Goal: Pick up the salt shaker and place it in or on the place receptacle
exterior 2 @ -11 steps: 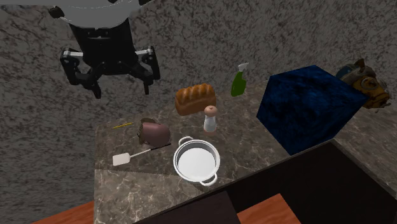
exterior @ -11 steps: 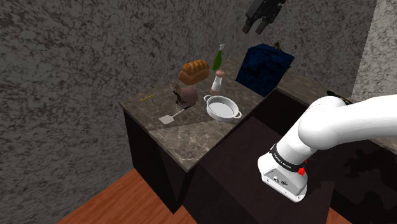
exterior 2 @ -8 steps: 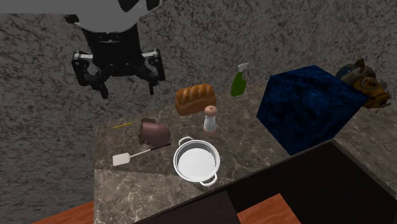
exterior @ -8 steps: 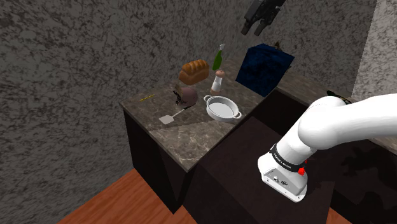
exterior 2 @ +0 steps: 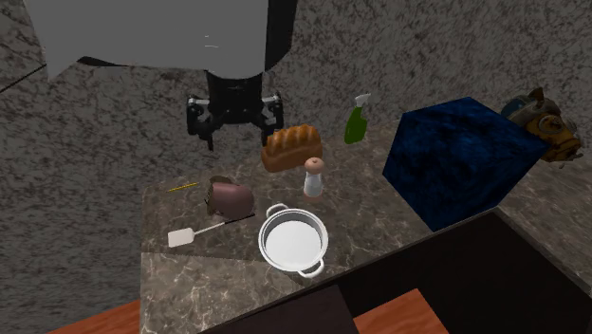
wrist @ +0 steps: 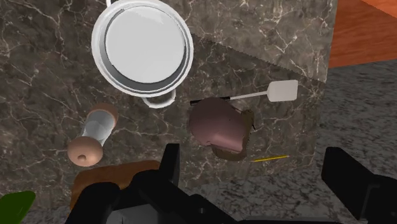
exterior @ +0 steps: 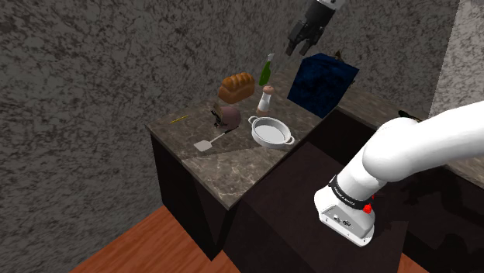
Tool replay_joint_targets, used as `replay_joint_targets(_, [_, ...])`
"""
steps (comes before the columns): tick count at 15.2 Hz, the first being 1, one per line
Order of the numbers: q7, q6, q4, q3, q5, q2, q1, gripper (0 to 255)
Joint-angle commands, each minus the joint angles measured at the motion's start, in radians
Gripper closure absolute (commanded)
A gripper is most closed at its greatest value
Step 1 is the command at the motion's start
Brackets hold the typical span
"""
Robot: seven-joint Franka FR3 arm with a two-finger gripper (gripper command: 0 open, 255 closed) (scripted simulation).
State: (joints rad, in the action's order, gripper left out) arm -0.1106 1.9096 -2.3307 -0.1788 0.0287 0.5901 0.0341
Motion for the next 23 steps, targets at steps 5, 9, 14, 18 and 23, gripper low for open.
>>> replay_joint_targets(5, [-0.119,0.119,0.029,-0.097,0.016,-0.178,0.004,0])
replay_joint_targets(9, [-0.207,0.185,0.073,-0.158,0.052,-0.313,0.002,0])
replay_joint_targets(14, [-0.33,0.244,0.157,-0.222,0.134,-0.5,0.004,0])
replay_joint_targets(18, [-0.433,0.269,0.247,-0.252,0.222,-0.66,0.023,0])
replay_joint_targets(23, [-0.547,0.271,0.39,-0.252,0.332,-0.866,0.08,0])
